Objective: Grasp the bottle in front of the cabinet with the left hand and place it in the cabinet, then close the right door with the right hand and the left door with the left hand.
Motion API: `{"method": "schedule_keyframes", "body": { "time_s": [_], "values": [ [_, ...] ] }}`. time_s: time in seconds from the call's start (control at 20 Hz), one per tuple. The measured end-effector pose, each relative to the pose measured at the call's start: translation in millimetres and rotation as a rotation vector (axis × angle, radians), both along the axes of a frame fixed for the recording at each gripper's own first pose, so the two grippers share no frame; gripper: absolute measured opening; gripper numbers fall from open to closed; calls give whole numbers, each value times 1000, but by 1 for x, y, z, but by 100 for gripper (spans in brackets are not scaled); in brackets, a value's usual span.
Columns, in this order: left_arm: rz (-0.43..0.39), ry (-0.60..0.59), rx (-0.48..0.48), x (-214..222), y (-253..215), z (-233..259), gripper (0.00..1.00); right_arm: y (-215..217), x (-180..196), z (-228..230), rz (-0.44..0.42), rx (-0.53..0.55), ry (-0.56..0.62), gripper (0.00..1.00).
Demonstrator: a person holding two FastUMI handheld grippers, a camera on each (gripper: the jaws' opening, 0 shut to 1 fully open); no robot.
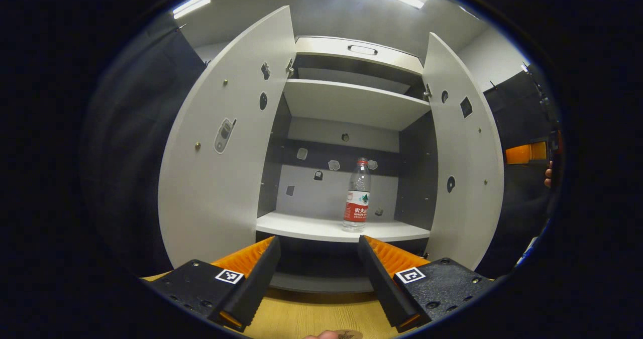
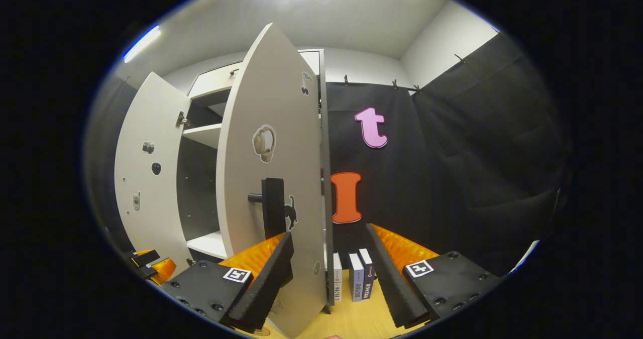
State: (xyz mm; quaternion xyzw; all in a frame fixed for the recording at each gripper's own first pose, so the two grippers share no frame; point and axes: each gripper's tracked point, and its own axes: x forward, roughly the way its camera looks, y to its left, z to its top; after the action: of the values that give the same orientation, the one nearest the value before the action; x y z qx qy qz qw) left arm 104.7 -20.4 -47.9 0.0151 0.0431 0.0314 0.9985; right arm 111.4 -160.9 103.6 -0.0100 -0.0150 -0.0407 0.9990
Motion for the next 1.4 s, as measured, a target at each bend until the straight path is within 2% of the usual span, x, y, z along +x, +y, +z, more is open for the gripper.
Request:
{"method": "schedule_keyframes", "body": {
  "time_s": [0.6,0.95,1.05,1.1,1.15,1.2,1.25,1.3,1.4],
  "values": [
    [103,-24,50,-17,58,17,94,101,55,-24,175,57,45,97],
    [164,-38,50,-30,85,28,95,127,85,-32,213,44,57,96],
    [184,-44,26,-39,92,34,95,131,91,-33,218,36,63,100],
    [201,-49,16,-43,96,39,94,133,96,-34,220,32,66,88],
    [223,-60,13,-50,103,47,93,137,101,-35,222,29,66,88],
    [241,-72,16,-55,109,53,94,139,106,-36,223,27,66,96],
    [262,-83,21,-60,114,60,94,142,111,-37,222,26,65,96],
    [283,-94,26,-66,121,67,94,144,117,-38,220,24,60,88],
    [327,-105,28,-76,134,77,95,149,125,-40,215,19,57,88]
  ]
}}
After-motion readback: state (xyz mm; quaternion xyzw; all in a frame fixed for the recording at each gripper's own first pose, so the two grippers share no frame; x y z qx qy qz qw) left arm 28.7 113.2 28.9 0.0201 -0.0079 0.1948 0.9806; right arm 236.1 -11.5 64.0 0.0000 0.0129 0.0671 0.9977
